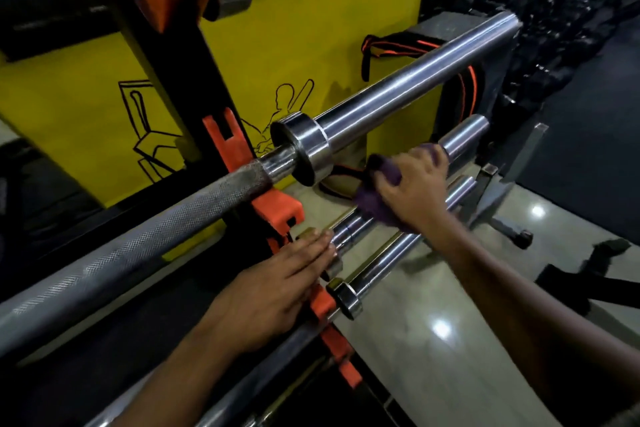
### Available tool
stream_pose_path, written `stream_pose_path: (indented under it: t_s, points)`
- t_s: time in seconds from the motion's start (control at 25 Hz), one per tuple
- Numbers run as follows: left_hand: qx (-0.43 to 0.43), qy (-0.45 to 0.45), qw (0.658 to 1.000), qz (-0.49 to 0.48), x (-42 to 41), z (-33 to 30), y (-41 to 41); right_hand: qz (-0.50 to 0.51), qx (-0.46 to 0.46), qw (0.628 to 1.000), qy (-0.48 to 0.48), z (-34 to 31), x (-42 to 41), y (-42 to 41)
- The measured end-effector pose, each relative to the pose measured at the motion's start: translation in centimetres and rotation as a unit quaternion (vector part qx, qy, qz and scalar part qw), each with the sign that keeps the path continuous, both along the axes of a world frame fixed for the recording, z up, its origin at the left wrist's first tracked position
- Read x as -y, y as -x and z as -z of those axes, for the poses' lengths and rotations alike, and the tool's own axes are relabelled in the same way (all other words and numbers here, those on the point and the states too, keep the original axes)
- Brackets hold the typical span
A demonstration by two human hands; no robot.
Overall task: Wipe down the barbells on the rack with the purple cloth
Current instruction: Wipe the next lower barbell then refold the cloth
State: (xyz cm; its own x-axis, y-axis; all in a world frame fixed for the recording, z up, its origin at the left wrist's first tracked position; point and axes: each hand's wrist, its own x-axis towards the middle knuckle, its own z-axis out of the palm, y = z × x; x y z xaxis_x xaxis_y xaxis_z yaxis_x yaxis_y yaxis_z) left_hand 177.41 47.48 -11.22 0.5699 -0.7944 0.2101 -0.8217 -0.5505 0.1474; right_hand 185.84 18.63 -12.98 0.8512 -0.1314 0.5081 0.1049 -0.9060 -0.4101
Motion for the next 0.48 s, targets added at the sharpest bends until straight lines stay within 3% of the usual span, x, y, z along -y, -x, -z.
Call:
stream_pose_path:
  t_s: [0.08, 0.2, 0.36, 0.48]
  points:
    - [0.002, 0.007, 1.000, -0.003, -0.1, 0.0, 0.0, -0.089, 0.040, 0.993, 0.060, 1.5, -3.6, 2.7]
    - [0.010, 0.011, 1.000, -0.004, 0.0, -0.2, 0.3, -0.229, 0.050, 0.966, 0.112, 0.9, -0.1, 2.1]
    - [0.039, 0.009, 0.999, -0.023, -0.3, -0.4, 0.8, -0.121, -0.054, 0.988, 0.082, -1.5, 6.1, -1.6]
    - [0.073, 0.006, 0.997, -0.037, -0.4, -0.5, 1.2, -0.062, -0.115, 0.983, 0.127, -2.5, 2.0, -1.3]
